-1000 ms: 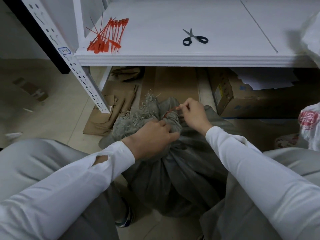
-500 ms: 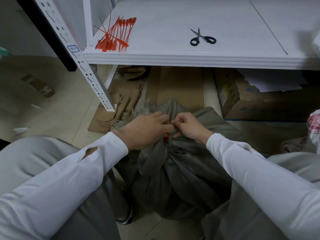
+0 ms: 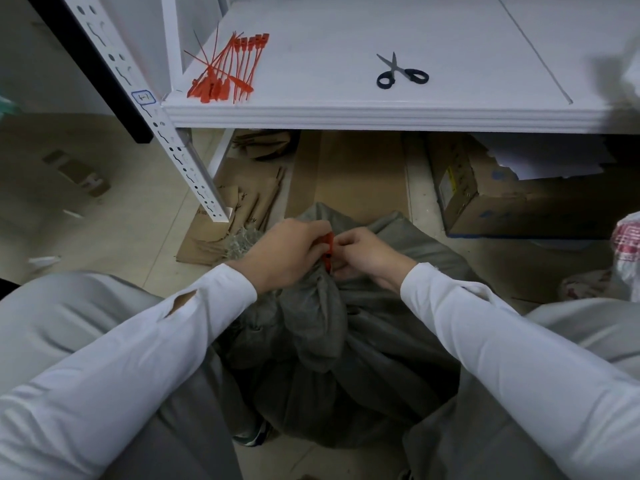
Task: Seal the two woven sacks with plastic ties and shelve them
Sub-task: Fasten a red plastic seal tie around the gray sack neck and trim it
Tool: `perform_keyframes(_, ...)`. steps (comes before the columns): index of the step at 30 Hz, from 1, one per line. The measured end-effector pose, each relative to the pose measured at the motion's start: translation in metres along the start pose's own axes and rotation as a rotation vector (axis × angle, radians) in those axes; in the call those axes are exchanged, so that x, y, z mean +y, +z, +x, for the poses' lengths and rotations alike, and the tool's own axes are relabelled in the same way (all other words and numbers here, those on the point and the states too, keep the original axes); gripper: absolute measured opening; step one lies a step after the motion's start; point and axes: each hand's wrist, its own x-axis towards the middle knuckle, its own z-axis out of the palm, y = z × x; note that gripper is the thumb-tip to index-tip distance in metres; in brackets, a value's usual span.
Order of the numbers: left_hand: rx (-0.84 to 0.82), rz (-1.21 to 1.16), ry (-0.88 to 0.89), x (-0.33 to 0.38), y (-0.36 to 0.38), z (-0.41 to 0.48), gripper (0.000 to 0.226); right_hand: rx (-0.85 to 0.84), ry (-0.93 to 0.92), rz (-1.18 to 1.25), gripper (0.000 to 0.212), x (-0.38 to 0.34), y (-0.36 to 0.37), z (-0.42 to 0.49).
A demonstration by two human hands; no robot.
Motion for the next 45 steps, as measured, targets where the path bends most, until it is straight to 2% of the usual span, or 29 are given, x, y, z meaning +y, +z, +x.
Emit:
perform_keyframes(4,-0.016,-0.112,-0.073,0.001,0.001,0.005,0.008,0.051,-0.054,0.007,0.019,-0.002,-0.002,-0.005)
perform_keyframes(9,-0.015,-0.118,-0.136,0.002,0.001,0.008,0.01,0.072,-0.04,0.064,0.024,0.002,0.0,-0.006)
perform_keyframes(15,0.054,-0.097,-0.285,-0.003,0.006,0.007,0.018,0.035,0.027,0.273,0.024,-0.001,-0.001,-0.008)
perform_keyframes(18,0.082,-0.116,-0.356,0.0,0.007,0.007,0.023,0.04,-0.074,0.136,0.016,0.007,0.001,-0.013)
perform_keyframes(22,0.112,-0.193,-0.376,0.01,0.012,0.007,0.021,0.219,-0.189,0.026,0.014,0.019,0.007,-0.017)
perform_keyframes(29,0.038,-0.329,-0.385,0.02,0.006,0.0,0.007,0.353,-0.197,-0.04,0.012,0.024,-0.004,-0.026)
perform_keyframes(35,0.098,-0.292,-0.364,0.03,0.015,-0.006,0.003,0.364,-0.109,0.206,0.016,0.028,-0.001,-0.039)
perform_keyframes(41,0.075,-0.394,-0.375,0.029,0.03,-0.007,0.012,0.343,0.028,0.498,0.005,0.029,-0.007,-0.052)
perform_keyframes(45,0.06,-0.622,-0.457,0.029,0.039,-0.008,0.016,0.326,0.086,0.548,0.025,0.033,-0.014,-0.056)
